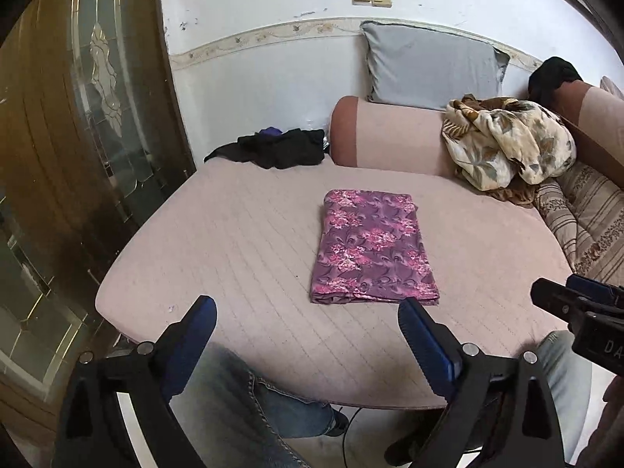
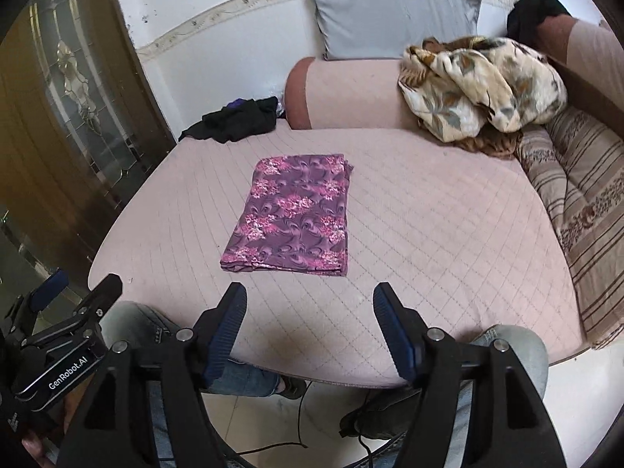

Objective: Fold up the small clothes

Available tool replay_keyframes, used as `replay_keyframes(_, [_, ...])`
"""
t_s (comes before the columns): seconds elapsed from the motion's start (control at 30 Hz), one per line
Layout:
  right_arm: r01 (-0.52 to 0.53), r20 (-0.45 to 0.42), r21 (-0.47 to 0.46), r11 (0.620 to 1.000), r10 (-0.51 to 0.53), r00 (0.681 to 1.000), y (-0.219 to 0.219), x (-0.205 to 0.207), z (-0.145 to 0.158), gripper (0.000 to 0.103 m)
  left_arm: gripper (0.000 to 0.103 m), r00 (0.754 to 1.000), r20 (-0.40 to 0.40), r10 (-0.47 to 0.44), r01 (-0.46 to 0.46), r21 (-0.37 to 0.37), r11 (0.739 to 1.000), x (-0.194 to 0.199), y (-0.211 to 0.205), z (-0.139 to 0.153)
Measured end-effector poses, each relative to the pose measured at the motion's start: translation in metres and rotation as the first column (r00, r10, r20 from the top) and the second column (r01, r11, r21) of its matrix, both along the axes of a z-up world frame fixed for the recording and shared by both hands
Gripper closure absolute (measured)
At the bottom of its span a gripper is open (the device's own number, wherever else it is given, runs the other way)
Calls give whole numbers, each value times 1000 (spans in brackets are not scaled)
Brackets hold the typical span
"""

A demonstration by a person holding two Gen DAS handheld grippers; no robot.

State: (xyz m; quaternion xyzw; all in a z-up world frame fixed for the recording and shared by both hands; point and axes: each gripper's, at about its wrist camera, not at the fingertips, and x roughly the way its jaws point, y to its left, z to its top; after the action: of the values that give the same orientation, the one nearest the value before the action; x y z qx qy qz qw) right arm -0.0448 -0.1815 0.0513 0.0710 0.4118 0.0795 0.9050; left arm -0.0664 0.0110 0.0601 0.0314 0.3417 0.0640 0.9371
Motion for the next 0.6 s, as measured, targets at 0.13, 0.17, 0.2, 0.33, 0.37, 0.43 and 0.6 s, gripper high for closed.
replay_keyframes(0.13, [5,16,0,1000,-5,1000,1,-6,8,36,5,1000,19,-3,2,26,1000,-4,-4,5])
replay_keyframes(0.17, [6,19,1,1000,-6,1000,2,-7,10,36,5,1000,20,-4,4,24,1000,-4,-4,6])
replay_keyframes(0.2, [5,21,2,1000,-5,1000,1,-7,10,36,5,1000,21,-6,6,23,1000,-4,-3,7])
replay_keyframes(0.33, [15,28,-10,1000,-14,999,2,-8,13,36,5,1000,24,-7,7,23,1000,-5,-3,9])
replay_keyframes(0.37, [17,28,-14,1000,-17,999,2,-7,13,36,5,1000,25,-6,6,26,1000,-6,-2,9])
replay_keyframes(0.43, [23,27,-14,1000,-22,999,1,-7,13,36,5,1000,24,-7,7,24,1000,-4,-1,9])
replay_keyframes(0.6, [32,15,-23,999,-32,999,1,-3,10,36,5,1000,18,3,-3,4,1000,-4,6,7])
